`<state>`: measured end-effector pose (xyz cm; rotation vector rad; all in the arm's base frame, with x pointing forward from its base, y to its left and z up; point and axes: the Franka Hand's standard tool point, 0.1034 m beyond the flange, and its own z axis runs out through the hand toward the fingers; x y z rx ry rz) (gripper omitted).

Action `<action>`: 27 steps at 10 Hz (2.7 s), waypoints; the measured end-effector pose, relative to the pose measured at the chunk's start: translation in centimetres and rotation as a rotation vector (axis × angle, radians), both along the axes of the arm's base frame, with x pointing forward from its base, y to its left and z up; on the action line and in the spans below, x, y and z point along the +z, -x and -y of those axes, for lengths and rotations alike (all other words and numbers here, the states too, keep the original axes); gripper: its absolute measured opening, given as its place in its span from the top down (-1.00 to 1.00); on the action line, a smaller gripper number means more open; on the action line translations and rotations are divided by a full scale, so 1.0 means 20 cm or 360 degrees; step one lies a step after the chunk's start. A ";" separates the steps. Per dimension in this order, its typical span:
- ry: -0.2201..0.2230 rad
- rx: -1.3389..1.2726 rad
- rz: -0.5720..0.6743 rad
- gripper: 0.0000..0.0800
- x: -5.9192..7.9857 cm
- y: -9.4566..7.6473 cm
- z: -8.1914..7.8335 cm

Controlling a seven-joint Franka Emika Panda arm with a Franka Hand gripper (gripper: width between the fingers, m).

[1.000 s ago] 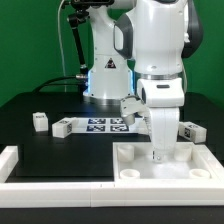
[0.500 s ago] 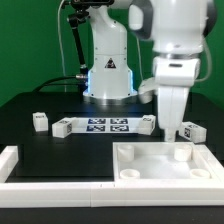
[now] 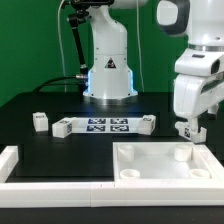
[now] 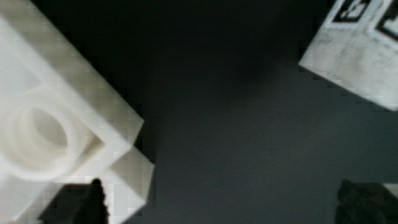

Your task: Assemble square table

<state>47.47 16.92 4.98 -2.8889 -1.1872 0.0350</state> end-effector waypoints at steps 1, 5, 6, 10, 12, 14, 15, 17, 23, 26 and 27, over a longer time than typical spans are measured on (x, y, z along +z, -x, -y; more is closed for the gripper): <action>0.0000 -0.0095 -0.0002 -0.62 0.00 0.00 -0.01; 0.0005 -0.0559 -0.0024 -0.62 -0.03 0.13 -0.14; 0.0008 -0.0562 -0.0024 -0.62 -0.03 0.12 -0.12; 0.0210 -0.0501 -0.0268 -0.62 -0.07 0.27 -0.11; 0.0292 -0.0497 -0.0386 -0.62 -0.10 0.29 -0.09; 0.0405 -0.0486 -0.0536 -0.62 -0.10 0.30 -0.09; 0.0487 -0.0479 -0.0650 -0.62 -0.10 0.32 -0.07; 0.0630 -0.0481 -0.0862 -0.62 -0.13 0.30 -0.06; 0.0826 -0.0467 -0.1117 -0.62 -0.20 0.36 -0.07; 0.0828 -0.0457 -0.1126 -0.59 -0.22 0.37 -0.08; 0.0828 -0.0457 -0.1127 -0.59 -0.22 0.37 -0.08</action>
Offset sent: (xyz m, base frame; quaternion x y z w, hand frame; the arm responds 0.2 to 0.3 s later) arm -0.0337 0.0321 0.0024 -0.0137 -0.0332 0.1641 0.9858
